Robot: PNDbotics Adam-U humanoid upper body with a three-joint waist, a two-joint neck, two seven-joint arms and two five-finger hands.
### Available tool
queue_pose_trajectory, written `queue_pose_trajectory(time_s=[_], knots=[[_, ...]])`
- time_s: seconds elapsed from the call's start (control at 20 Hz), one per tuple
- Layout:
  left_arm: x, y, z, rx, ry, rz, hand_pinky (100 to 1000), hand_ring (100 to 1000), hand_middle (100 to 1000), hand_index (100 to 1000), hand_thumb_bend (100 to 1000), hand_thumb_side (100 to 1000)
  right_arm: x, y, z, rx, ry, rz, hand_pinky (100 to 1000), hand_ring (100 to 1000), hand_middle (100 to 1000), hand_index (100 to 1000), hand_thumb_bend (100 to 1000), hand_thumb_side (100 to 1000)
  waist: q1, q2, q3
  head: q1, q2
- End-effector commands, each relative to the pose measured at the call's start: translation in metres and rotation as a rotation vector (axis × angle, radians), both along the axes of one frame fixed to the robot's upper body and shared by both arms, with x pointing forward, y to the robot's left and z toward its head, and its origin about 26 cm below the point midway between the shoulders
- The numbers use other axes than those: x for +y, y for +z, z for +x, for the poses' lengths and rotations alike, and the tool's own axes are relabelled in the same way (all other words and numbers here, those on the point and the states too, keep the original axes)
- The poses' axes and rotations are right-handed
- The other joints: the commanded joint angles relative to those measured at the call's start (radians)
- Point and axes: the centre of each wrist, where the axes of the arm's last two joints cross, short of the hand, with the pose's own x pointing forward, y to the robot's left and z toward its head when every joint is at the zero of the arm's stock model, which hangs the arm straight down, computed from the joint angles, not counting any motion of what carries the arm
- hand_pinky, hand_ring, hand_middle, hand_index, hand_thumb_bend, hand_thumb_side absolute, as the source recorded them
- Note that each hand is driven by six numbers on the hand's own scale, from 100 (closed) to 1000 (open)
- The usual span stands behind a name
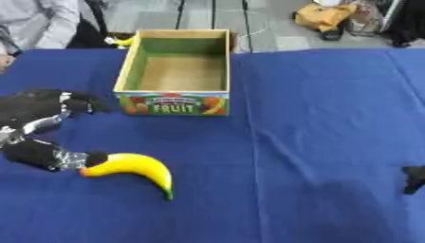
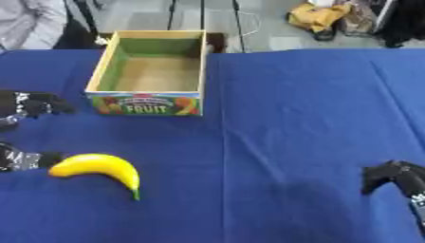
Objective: Pick up objects on the table and place them in the box.
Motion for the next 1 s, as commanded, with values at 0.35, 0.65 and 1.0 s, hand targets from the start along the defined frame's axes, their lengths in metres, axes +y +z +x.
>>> queue_pose_trajectory(time_s=[0.35, 0.65, 1.0], knots=[[0.01, 0.005, 0.001, 0.053, 0.038, 0.059, 578, 781, 831, 947, 557, 1000, -0.001, 0.008, -0.001, -0.02, 0.013, -0.025, 765, 479, 499, 634, 100, 1000, 0.006, -0.02, 0.0, -0.005, 0.0], [0.01, 0.002, 0.002, 0.071, 0.048, 0.061, 584, 784, 830, 946, 566, 1000, -0.001, 0.008, -0.001, -0.018, 0.009, -0.024, 767, 478, 498, 634, 100, 1000, 0.012, -0.018, -0.003, -0.013, 0.014], [0.012, -0.003, 0.003, 0.122, 0.082, 0.072, 589, 788, 833, 946, 565, 1000, -0.002, 0.009, -0.001, -0.029, 0.018, -0.026, 767, 481, 501, 640, 100, 1000, 0.012, -0.019, -0.01, -0.013, 0.032]])
